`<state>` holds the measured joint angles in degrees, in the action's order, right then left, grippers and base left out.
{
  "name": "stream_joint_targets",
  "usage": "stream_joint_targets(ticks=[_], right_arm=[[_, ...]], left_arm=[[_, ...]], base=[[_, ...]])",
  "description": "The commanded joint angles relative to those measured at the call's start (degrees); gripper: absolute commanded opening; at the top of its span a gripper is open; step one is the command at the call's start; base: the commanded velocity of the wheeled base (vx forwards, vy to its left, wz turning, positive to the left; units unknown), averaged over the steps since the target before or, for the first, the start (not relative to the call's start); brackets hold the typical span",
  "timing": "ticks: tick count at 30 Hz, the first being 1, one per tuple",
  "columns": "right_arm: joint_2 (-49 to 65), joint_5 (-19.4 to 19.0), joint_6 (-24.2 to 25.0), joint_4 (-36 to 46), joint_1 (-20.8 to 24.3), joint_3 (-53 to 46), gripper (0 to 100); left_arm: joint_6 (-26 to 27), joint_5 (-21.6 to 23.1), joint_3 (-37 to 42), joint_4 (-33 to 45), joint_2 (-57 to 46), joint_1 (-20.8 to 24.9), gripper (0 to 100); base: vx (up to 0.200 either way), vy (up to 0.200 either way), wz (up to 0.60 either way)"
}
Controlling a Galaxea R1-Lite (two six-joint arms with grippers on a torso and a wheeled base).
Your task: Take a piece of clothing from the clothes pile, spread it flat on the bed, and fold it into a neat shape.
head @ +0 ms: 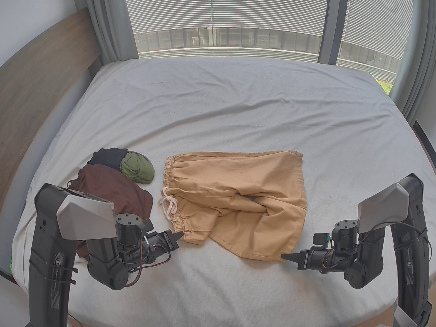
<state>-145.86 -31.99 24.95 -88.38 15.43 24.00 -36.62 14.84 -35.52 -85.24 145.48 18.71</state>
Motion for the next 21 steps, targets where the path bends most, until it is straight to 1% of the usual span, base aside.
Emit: stream_joint_targets(ticks=[1, 5, 7, 11, 15, 16, 18, 20, 21], right_arm=[[0.2, 0.0, 0.0, 0.0, -0.2, -0.6, 0], [2.8, 0.1, -0.3, 0.1, -0.9, -3.6, 0], [4.7, 0.1, -0.3, 0.1, -1.6, -4.9, 0], [5.3, 0.1, -0.7, 0.1, -2.8, -8.4, 0], [5.4, -0.5, -4.6, 0.1, -5.1, -11.9, 0], [5.4, -0.5, -4.6, 0.1, -5.1, -11.9, 0], [5.5, -0.5, -5.0, 0.1, -6.2, -13.5, 0], [5.6, -0.5, -5.1, 0.1, -6.5, -13.8, 0], [5.8, -0.8, -5.3, 0.1, -7.3, -14.5, 0]], left_arm=[[0.0, 0.0, 0.1, -0.1, 0.1, 0.0, 0], [-0.1, 0.0, 1.4, -2.2, -0.3, -0.4, 0], [-0.1, 0.3, 3.5, -3.3, -1.4, -0.8, 0], [-0.1, 2.5, 7.3, -3.2, -5.3, -1.3, 0], [0.0, 4.3, 11.5, -3.1, -9.0, -2.3, 0], [0.0, 4.3, 11.5, -3.1, -9.0, -2.3, 0], [0.1, 5.5, 14.3, -3.1, -11.4, -3.9, 0], [0.1, 5.8, 15.0, -3.1, -12.2, -4.5, 0], [0.1, 7.0, 16.6, -3.1, -13.8, -6.0, 0]], base=[[0.0, 0.0, 0.0], [0.0, 0.0, 0.0], [0.0, 0.0, 0.0], [0.0, 0.0, 0.0], [0.0, 0.0, 0.0], [0.0, 0.0, 0.0], [0.0, 0.0, 0.0], [0.0, 0.0, 0.0], [0.0, 0.0, 0.0]])
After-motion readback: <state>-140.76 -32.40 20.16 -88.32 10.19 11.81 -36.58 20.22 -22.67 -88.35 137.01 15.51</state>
